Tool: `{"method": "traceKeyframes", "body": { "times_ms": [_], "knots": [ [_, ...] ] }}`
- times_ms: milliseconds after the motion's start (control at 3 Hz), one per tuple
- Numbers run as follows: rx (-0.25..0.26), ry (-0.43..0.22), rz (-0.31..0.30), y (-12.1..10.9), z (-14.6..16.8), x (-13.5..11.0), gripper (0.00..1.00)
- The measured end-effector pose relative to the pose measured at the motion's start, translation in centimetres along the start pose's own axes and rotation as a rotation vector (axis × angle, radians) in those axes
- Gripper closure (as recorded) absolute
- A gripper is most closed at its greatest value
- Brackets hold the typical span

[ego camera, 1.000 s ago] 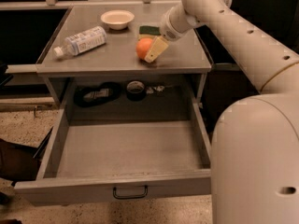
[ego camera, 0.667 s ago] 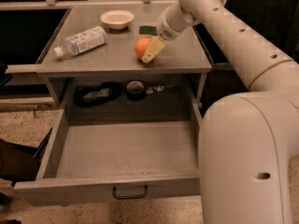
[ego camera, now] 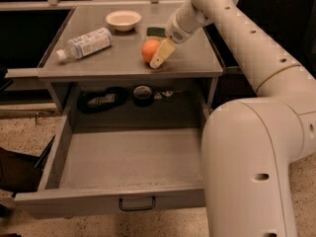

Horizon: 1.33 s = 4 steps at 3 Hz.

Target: Place orange into top drawer

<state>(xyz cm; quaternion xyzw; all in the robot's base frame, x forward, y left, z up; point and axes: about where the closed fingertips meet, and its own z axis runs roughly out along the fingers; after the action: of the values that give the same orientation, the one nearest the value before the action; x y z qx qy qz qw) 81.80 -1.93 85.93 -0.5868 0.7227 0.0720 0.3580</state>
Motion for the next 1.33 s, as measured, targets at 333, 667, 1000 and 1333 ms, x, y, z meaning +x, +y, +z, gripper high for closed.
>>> {"method": "traceKeyframes", "body": {
  "times_ms": [333,667,1000,1333],
  "knots": [
    [0.036,-0.018,0.001,0.7,-0.9,-1.3,0.00],
    [0.041,-0.039,-0.016,2.8,-1.2,-2.8,0.00],
    [0.028,-0.034,-0.018,3.5,-0.6,-2.7,0.19],
    [0.028,-0.034,-0.018,3.5,-0.6,-2.7,0.42]
  ]
}}
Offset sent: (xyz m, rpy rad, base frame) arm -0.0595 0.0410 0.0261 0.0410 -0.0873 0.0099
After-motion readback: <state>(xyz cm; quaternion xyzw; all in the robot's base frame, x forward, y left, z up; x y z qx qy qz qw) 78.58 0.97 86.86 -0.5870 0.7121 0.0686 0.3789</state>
